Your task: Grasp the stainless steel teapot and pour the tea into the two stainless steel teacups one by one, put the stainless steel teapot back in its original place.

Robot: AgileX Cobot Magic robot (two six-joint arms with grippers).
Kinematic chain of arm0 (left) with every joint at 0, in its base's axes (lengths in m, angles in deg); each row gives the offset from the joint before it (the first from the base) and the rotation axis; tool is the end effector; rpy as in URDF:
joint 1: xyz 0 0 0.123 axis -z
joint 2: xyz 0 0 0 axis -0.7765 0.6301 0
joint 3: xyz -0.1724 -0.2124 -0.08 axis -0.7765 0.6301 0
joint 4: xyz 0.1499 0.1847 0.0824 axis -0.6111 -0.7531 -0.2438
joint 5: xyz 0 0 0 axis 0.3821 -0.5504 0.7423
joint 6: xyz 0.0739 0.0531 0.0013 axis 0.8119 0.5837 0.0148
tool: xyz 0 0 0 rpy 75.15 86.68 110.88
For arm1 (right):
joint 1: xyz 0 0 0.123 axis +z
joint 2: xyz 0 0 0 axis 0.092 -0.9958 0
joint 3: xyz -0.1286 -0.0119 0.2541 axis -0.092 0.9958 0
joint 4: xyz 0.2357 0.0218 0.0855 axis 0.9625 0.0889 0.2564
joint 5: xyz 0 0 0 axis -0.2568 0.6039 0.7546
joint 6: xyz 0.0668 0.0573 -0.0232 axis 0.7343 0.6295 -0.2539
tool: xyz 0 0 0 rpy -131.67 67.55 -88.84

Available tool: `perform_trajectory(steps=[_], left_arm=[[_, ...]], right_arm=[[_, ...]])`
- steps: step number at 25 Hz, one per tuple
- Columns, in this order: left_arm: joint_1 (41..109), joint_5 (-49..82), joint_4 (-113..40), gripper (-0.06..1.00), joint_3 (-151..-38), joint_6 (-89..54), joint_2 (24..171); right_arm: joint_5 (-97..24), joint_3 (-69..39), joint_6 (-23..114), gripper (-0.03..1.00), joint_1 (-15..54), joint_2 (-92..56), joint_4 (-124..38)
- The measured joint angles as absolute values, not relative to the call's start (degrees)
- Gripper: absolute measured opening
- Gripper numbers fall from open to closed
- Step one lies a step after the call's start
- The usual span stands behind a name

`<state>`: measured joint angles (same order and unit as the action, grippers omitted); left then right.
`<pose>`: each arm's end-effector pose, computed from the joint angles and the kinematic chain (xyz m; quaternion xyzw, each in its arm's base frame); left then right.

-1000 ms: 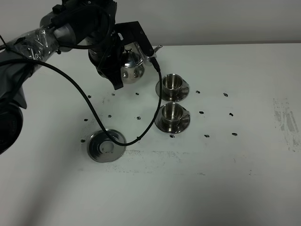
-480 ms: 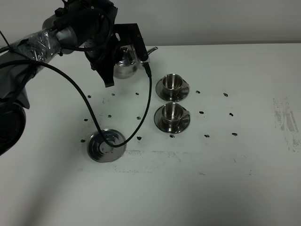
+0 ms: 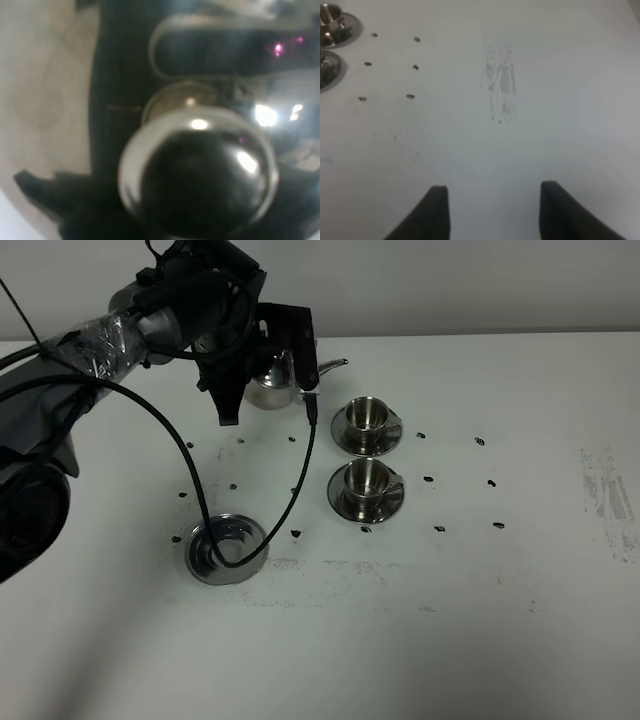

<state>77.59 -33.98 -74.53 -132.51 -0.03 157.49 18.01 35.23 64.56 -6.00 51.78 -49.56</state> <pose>0.4717 -0.2023 0.2000 0.6646 0.6894 0.2359 0.1659 -0.0001 0.0025 0.2794 -0.0247 0.8757 -0.0040 0.4822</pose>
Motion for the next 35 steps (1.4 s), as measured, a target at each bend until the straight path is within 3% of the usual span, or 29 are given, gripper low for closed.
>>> perform_trajectory(steps=[35], left_arm=[[81.28,-27.61,-89.52,0.17,-132.51,2.06,162.74]], right_arm=[[18.01,35.23,64.56,0.4,-6.0,51.78,-49.56]])
